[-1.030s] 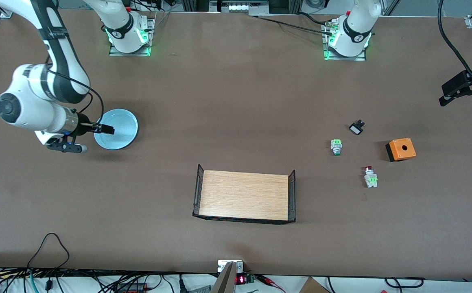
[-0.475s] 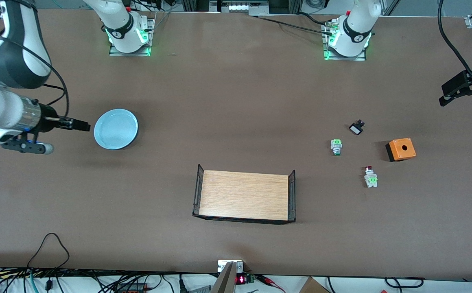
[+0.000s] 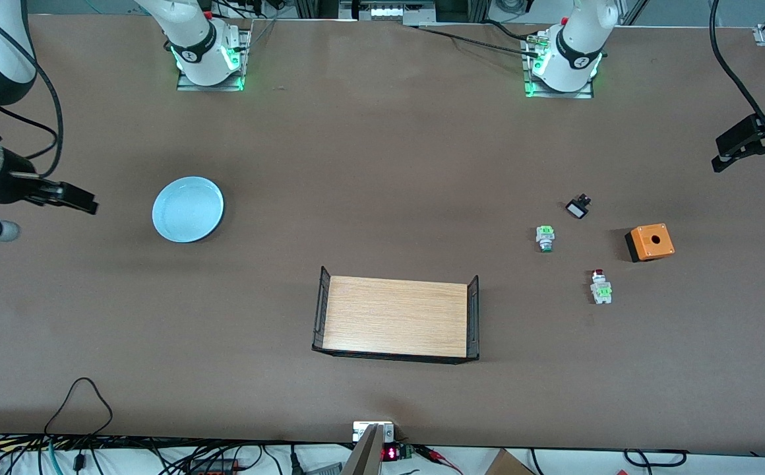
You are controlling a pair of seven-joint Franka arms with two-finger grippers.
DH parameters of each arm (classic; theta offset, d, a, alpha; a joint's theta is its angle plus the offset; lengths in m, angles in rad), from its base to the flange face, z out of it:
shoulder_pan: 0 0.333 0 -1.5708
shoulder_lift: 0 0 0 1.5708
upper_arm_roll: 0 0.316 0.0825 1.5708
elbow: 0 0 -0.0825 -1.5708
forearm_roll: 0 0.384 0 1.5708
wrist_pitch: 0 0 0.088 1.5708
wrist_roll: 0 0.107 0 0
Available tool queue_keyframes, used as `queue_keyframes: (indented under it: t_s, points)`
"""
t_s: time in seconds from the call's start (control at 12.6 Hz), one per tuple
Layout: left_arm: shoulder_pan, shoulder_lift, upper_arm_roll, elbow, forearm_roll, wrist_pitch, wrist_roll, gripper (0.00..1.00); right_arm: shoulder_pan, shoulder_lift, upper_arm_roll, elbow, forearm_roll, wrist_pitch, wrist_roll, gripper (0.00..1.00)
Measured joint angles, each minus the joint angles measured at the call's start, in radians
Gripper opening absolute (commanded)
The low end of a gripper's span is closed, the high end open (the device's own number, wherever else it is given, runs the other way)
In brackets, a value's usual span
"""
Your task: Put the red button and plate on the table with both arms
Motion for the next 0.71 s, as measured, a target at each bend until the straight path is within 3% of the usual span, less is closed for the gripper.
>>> queue_keyframes:
  t_s: [0.24, 0.71]
  points:
    - [0.000, 0.000, 0.000, 0.000, 0.000, 0.000, 0.000, 1.00, 0.000, 0.000, -0.049, 0.006, -0.010, 0.001, -0.010, 1.00]
    - [0.000, 0.000, 0.000, 0.000, 0.000, 0.000, 0.000, 1.00, 0.026, -0.015, -0.085, 0.007, -0.010, 0.001, -0.091, 1.00]
